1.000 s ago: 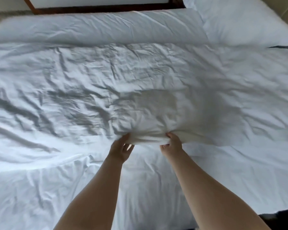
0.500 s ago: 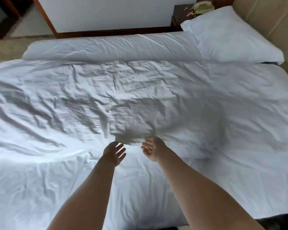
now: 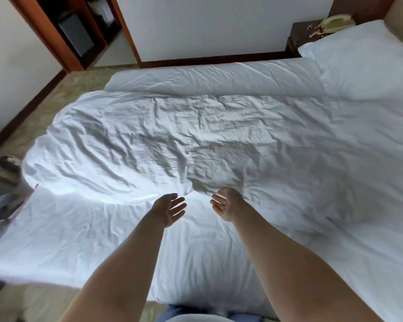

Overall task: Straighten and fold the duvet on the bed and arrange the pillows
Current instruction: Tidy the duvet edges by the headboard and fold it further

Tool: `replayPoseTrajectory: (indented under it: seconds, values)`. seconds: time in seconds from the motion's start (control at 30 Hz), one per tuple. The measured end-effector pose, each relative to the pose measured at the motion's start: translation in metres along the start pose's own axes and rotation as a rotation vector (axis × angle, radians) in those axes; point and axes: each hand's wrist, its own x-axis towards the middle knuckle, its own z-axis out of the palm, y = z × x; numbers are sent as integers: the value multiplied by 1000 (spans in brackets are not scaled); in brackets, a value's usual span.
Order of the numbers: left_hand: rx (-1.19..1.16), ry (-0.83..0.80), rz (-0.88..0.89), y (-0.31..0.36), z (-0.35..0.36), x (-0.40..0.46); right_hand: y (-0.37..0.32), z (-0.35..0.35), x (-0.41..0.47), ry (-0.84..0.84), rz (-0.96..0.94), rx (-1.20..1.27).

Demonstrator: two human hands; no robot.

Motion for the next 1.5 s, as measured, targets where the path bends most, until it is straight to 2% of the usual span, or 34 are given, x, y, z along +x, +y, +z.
replayPoseTrajectory:
  seconds: [0.13,0.47,0.83,1.0,1.17,1.23,1.4,1.5]
  values:
    - [-15,43,2,11,-30,4,14,22,3,-3,8,-32]
    - [-72,2,-55,51,-92,60,48,111,46,56,42,-32]
    - [-286,-43,-249,94,-114,151,68,178,124,262,76,249]
    - [-378,-51,-320,111,-109,185,64,192,156,226,134,361]
    - [-471,-19,-258,135,-101,208,41,218,171,220,59,594]
    - [-440,-36,-230,147,-98,211,24,229,173,168,39,600]
    - [-447,16,-158,173,-94,214,8,236,172,204,-15,579]
    - [-522,-93,-87,196,-88,201,7,238,177,110,-120,789]
